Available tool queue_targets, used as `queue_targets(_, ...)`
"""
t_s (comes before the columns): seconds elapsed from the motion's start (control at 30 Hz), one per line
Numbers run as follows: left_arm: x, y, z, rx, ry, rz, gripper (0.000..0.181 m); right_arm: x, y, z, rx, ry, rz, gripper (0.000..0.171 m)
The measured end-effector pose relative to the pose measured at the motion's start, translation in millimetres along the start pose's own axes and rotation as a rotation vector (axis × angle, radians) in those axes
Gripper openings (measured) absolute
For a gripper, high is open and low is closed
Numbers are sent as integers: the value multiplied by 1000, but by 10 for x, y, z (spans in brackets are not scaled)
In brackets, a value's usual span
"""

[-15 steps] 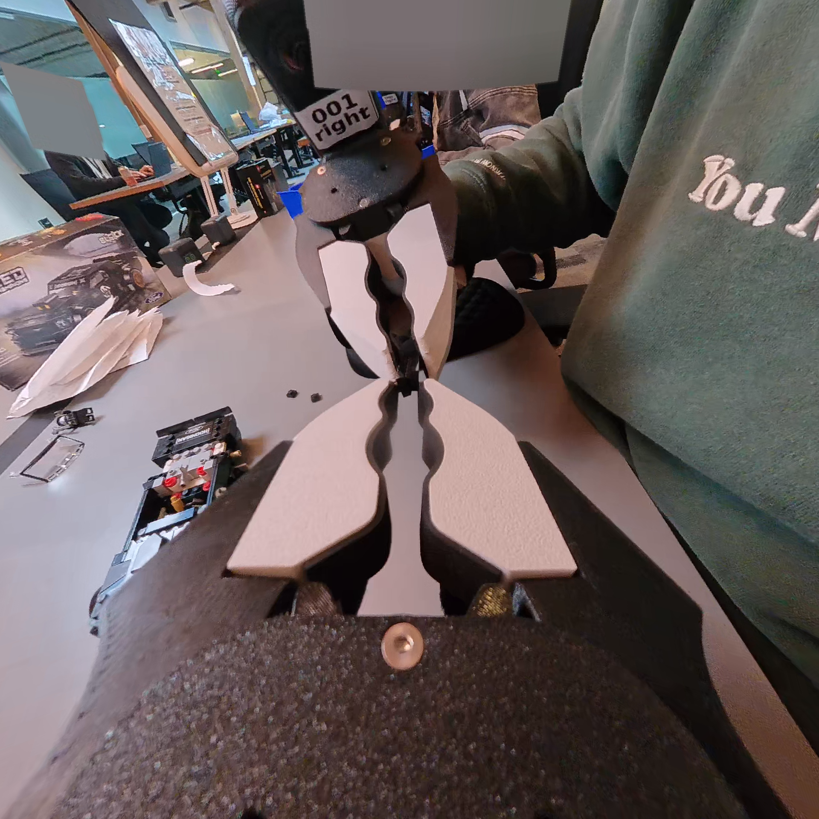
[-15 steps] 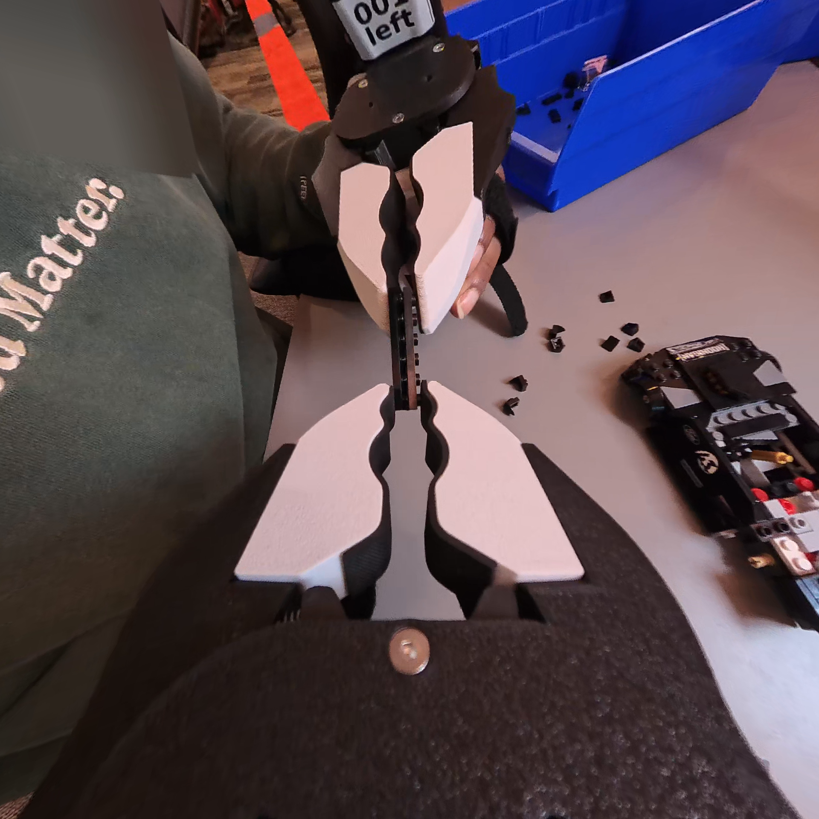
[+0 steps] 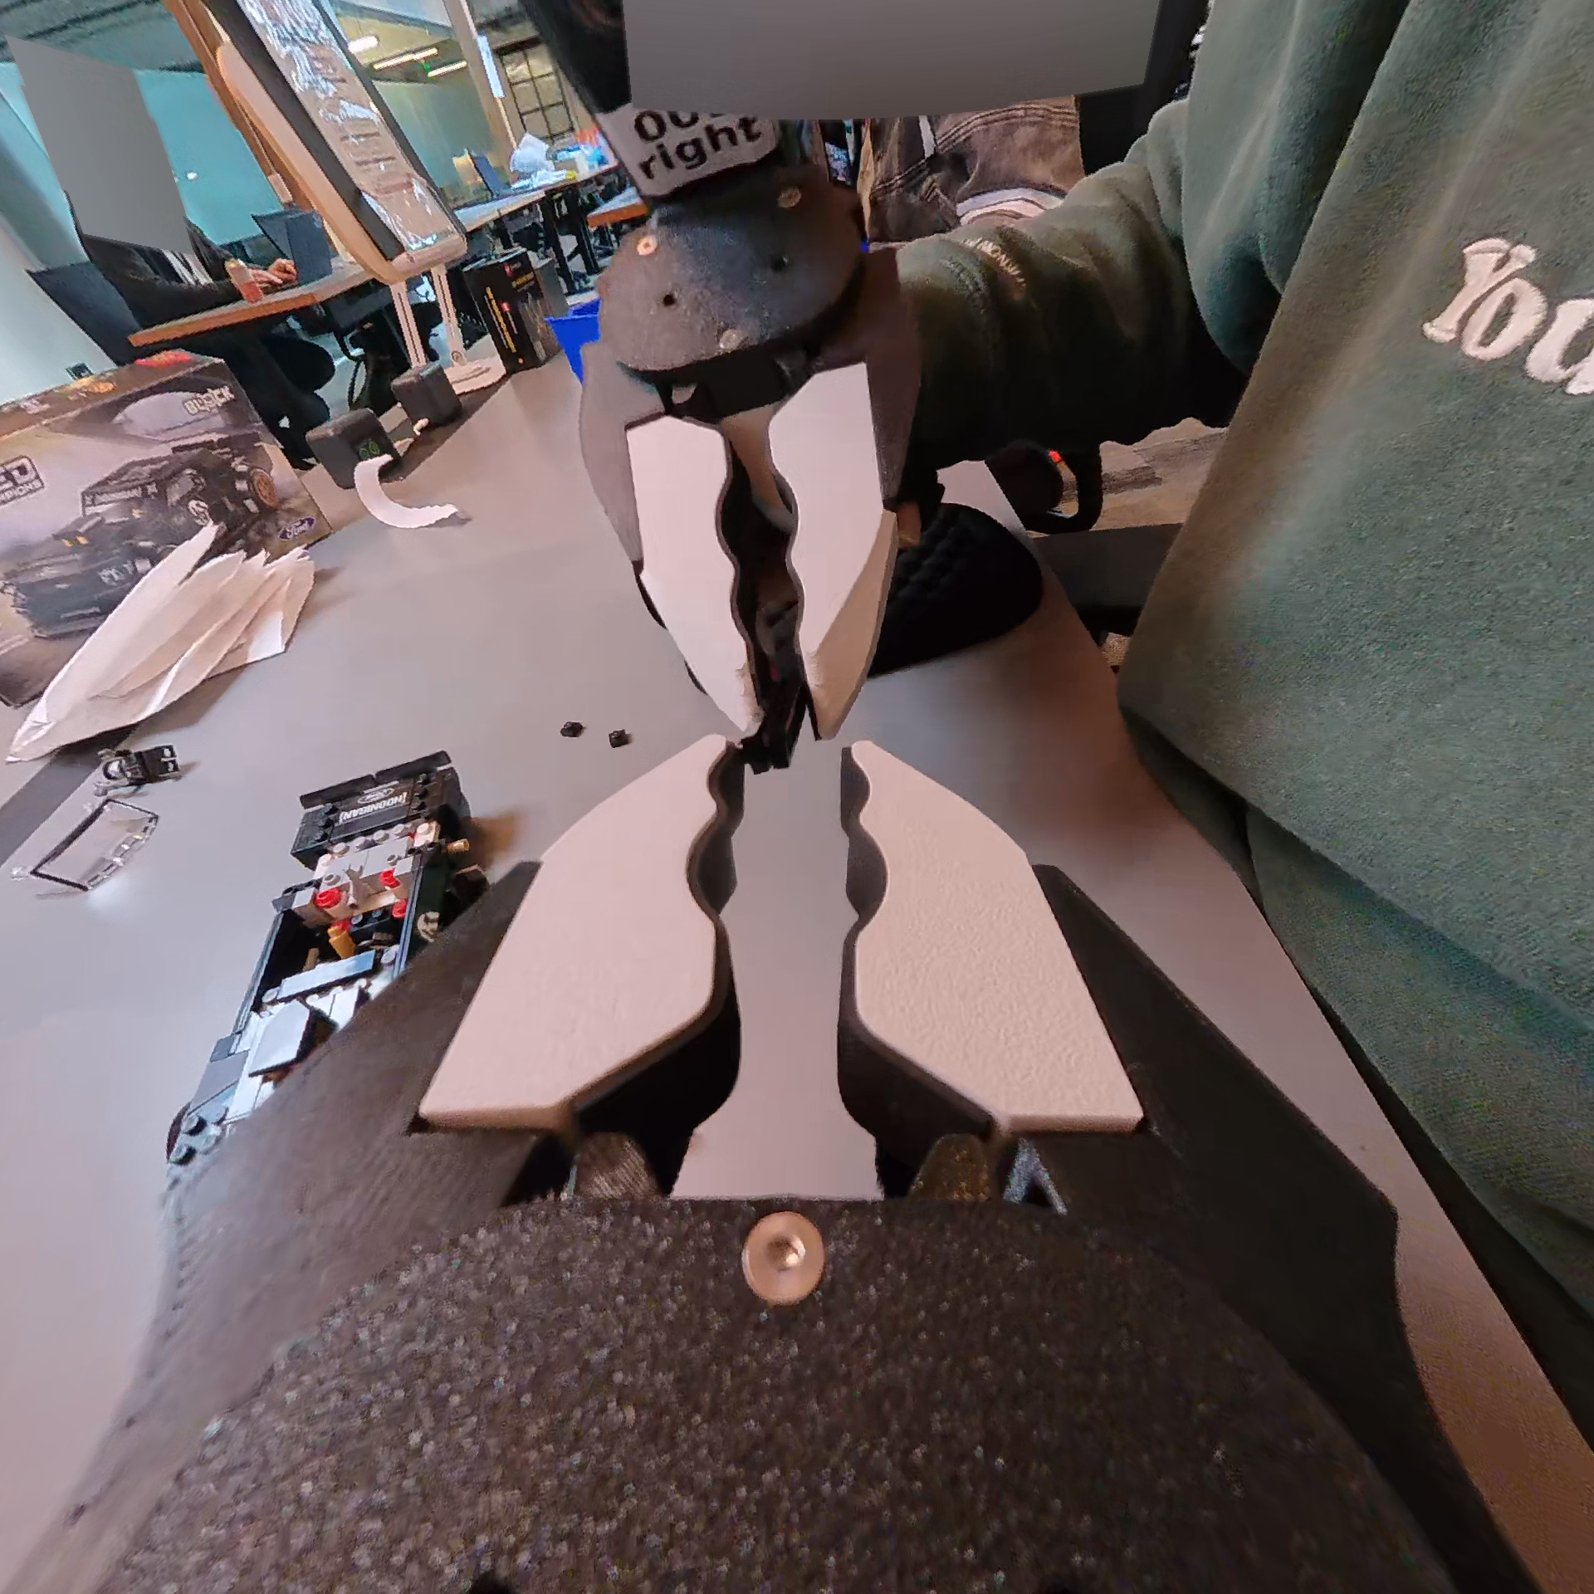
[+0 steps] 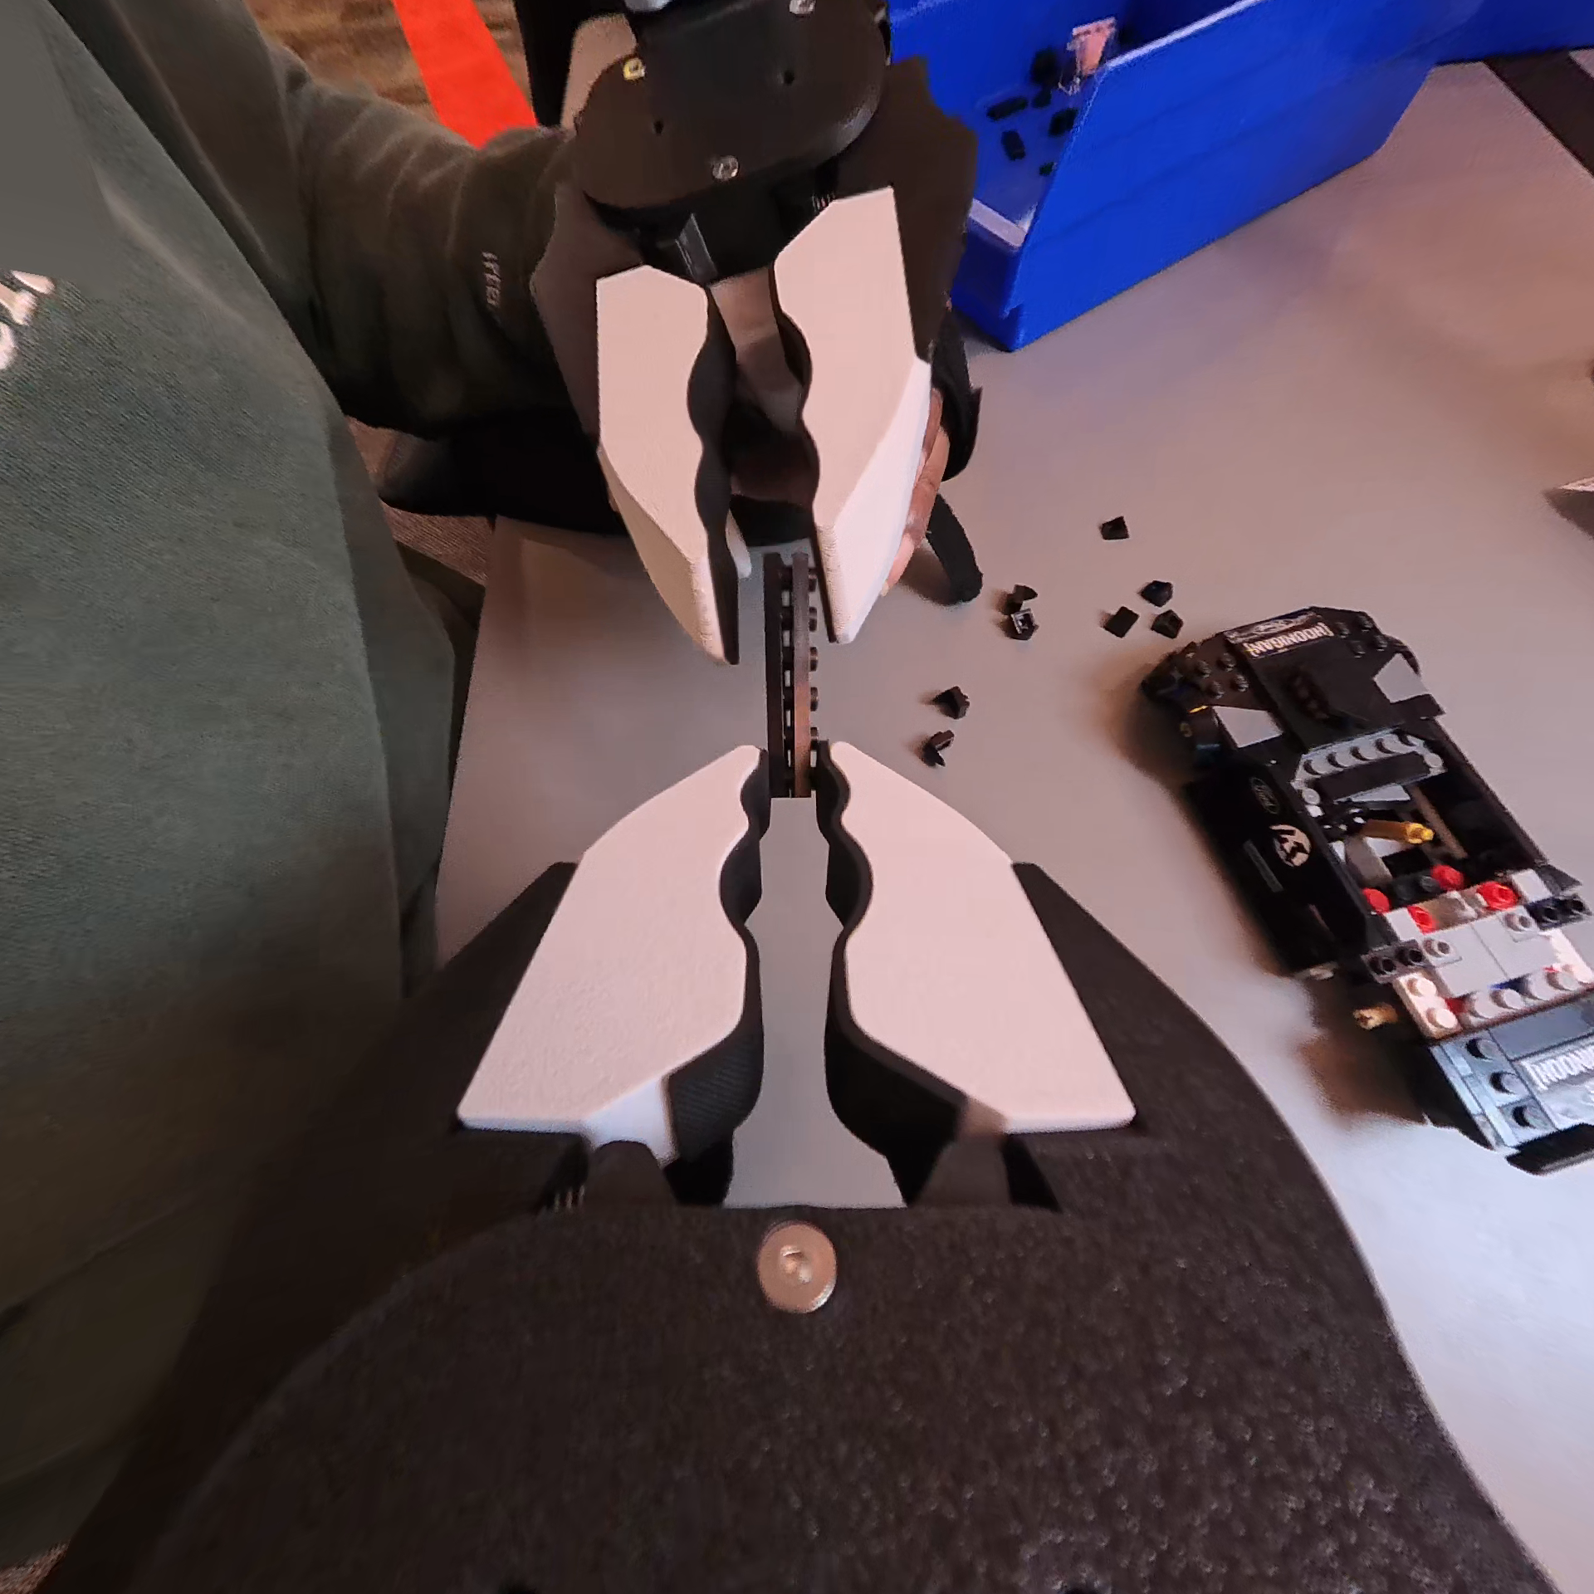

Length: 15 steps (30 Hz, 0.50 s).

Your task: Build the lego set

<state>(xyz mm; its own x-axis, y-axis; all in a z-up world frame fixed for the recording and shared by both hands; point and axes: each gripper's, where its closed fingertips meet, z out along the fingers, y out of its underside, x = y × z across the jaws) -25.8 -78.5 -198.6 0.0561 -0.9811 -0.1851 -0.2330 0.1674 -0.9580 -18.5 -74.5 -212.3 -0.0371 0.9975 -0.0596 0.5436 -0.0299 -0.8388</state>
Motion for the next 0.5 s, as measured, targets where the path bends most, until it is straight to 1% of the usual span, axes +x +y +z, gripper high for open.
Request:
queue_targets(0.1, -14, -11, -6, 9, -3, -15, 17, 8, 53, 40, -47, 31, -35, 10)
queue_targets(0.13, -9, 6, -6, -1, -2, -9, 10, -1, 61, 50, -53, 32, -42, 10)
queue_targets(0.23, 4, 26, -3, -15, 0, 6, 10, -4, 75, 57, -59, 37, -51, 10)
queue_targets(0.37, -9, -25, -19, 14, -5, -3, 10, -7, 11, 18, -19, 37, -46, 10)
queue_targets(0.5, 2, -66, -44, 26, -11, 30, 10, -10, -32, 9, -2, 72, -104, 9)
